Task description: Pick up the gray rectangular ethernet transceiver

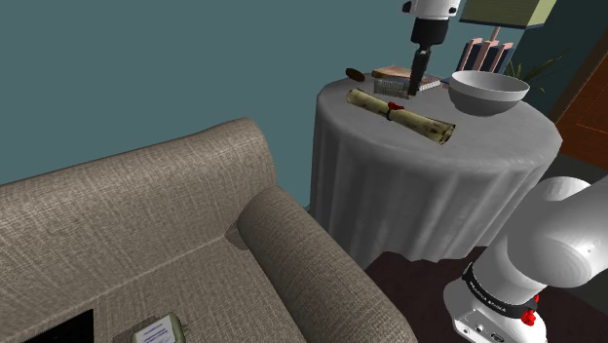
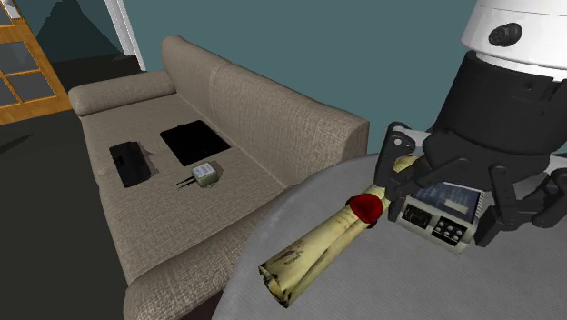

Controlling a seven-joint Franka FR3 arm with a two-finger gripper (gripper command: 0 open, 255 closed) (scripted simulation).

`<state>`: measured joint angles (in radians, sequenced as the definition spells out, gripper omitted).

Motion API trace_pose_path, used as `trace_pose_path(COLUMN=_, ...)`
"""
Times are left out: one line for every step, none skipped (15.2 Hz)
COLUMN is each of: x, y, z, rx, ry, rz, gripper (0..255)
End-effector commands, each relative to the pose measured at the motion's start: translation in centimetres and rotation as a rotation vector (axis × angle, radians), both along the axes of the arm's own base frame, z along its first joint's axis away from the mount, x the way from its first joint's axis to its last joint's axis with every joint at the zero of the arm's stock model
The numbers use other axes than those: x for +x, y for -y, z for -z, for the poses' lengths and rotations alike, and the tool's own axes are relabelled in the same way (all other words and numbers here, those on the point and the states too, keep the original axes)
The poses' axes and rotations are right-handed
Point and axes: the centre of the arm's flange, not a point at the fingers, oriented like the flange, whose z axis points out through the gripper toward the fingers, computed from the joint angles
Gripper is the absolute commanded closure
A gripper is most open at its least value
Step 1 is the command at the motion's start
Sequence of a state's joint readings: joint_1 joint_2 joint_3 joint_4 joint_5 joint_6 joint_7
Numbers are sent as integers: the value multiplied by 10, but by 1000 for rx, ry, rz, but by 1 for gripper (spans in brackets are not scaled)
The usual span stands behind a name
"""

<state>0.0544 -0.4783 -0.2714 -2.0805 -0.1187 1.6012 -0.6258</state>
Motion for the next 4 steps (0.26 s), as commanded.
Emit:
trace_pose_path(x=0, y=-1, z=-11, rx=0, ry=0, rz=0, gripper=255)
trace_pose_path(x=0, y=-1, z=-16, rx=0, ry=0, rz=0, gripper=255)
trace_pose_path(x=0, y=-1, z=-17, rx=0, ry=0, rz=0, gripper=255)
trace_pose_path(x=0, y=-1, z=-17, rx=0, ry=0, rz=0, gripper=255)
